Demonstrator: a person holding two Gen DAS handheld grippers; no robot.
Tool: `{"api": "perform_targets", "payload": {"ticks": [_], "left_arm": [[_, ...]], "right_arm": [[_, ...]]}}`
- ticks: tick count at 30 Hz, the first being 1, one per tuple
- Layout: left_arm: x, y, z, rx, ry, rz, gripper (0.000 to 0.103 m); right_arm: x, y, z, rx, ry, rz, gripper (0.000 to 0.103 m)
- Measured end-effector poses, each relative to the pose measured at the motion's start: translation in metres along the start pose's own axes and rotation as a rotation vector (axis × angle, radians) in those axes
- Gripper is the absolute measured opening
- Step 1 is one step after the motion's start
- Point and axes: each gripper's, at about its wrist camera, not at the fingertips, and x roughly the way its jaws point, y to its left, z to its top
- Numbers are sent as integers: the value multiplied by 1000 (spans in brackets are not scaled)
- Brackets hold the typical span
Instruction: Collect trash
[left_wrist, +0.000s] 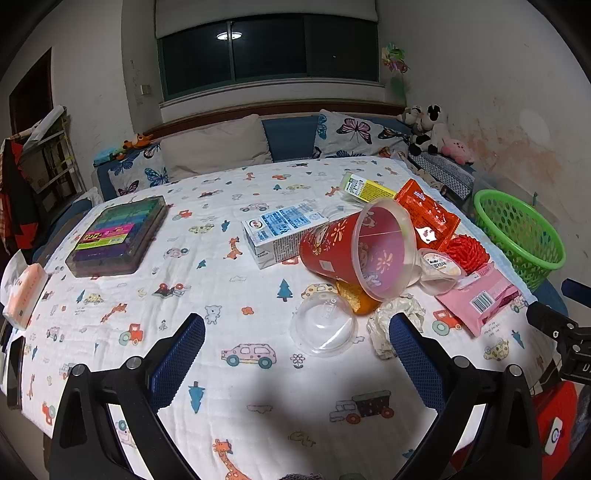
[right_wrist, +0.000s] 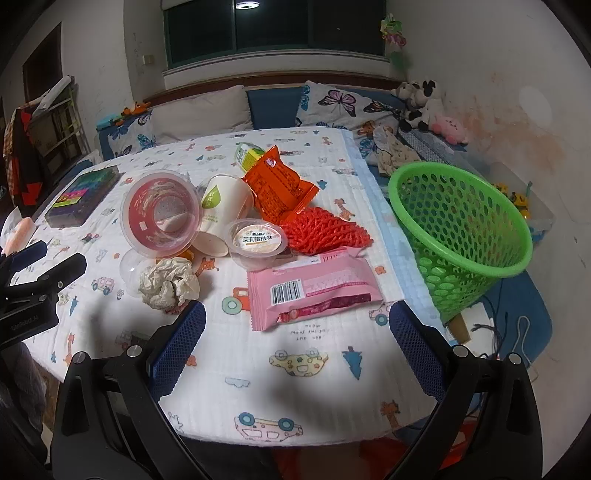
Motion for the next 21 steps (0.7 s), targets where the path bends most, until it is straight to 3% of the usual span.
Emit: {"api": "perform_targets", "payload": {"ticks": [15,21], "left_arm": [[12,6,11,-6,30,-1,97],[14,16,18,-21,25,19,97]], "right_arm": [[10,-2,11,-19,0,14,98],[18,5,9,-34,12,71,95]]}}
